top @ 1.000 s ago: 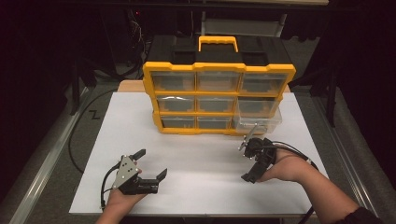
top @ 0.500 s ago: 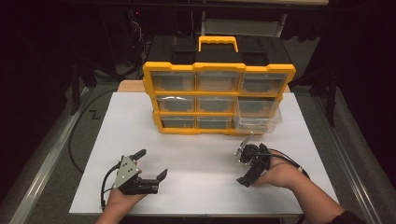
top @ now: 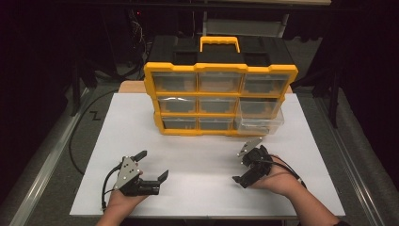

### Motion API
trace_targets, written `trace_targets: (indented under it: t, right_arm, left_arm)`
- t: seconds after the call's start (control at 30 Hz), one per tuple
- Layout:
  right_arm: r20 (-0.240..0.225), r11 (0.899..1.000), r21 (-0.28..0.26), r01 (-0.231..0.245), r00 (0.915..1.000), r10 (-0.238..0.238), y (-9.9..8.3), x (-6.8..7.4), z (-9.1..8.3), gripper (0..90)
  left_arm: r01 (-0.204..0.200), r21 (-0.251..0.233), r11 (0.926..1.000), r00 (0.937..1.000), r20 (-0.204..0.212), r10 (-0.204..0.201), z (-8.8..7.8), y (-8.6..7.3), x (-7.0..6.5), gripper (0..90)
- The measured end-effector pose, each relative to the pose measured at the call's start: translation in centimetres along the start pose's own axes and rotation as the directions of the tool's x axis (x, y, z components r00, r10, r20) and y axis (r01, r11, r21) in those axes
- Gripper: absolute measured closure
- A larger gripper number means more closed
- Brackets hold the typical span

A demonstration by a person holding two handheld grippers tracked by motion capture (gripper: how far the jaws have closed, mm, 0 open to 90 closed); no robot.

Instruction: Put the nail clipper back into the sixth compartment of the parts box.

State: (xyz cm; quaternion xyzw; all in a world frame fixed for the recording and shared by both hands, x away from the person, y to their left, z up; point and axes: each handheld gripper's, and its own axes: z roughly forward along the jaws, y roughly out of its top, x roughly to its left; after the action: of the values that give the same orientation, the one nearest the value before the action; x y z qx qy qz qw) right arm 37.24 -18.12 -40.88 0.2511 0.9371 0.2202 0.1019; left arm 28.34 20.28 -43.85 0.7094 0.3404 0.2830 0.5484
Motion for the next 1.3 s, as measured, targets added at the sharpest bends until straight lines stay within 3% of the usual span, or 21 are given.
trace_targets:
  t: [0.17, 0.33, 0.47, 0.6, 0.83, 1.1, 1.2, 1.3]
  right_arm:
    - [0.015, 0.993, -0.117, -0.031, 0.9994, 0.033, -0.5, -0.2, 0.0, 0.8]
    - [0.020, 0.974, -0.222, -0.050, 0.9983, 0.056, -0.9, -0.1, 0.0, 0.8]
    - [0.023, 0.952, -0.294, -0.080, 0.9956, 0.091, -1.3, 0.0, -0.1, 0.7]
    - [0.032, 0.926, -0.363, -0.104, 0.9918, 0.124, -1.7, 0.2, -0.3, 0.8]
    - [0.054, 0.859, -0.491, -0.143, 0.9796, 0.193, -2.6, 0.7, -0.7, 0.8]
    - [0.061, 0.782, -0.594, -0.187, 0.9593, 0.276, -4.4, 1.0, -1.1, 0.8]
    - [0.072, 0.777, -0.599, -0.195, 0.9528, 0.295, -5.0, 0.9, -0.9, 0.8]
    - [0.077, 0.780, -0.594, -0.200, 0.9504, 0.302, -5.3, 0.7, -0.7, 0.8]
  left_arm:
    - [0.002, 0.004, 1.0000, 1.0000, -0.004, -0.002, 0.0, 0.0, 0.1, 1.6]
    - [0.002, 0.011, 0.9999, 1.0000, -0.006, -0.002, 0.0, -0.1, 0.2, 1.6]
    - [0.006, 0.011, 0.9999, 1.0000, -0.008, -0.006, 0.0, -0.2, 0.3, 1.6]
    - [0.004, 0.010, 0.9999, 0.9999, -0.012, -0.003, -0.1, -0.2, 0.4, 1.6]
    - [0.007, 0.010, 0.9999, 0.9998, -0.018, -0.007, 0.3, -0.1, 0.5, 0.9]
    - [0.006, 0.012, 0.9999, 0.9998, -0.021, -0.005, 0.6, -0.1, 0.5, 0.6]
    - [-0.005, 0.023, 0.9997, 0.9996, -0.026, 0.006, 0.7, -0.1, 0.5, 0.6]
    - [-0.003, 0.029, 0.9996, 0.9996, -0.026, 0.004, 0.8, -0.2, 0.6, 0.6]
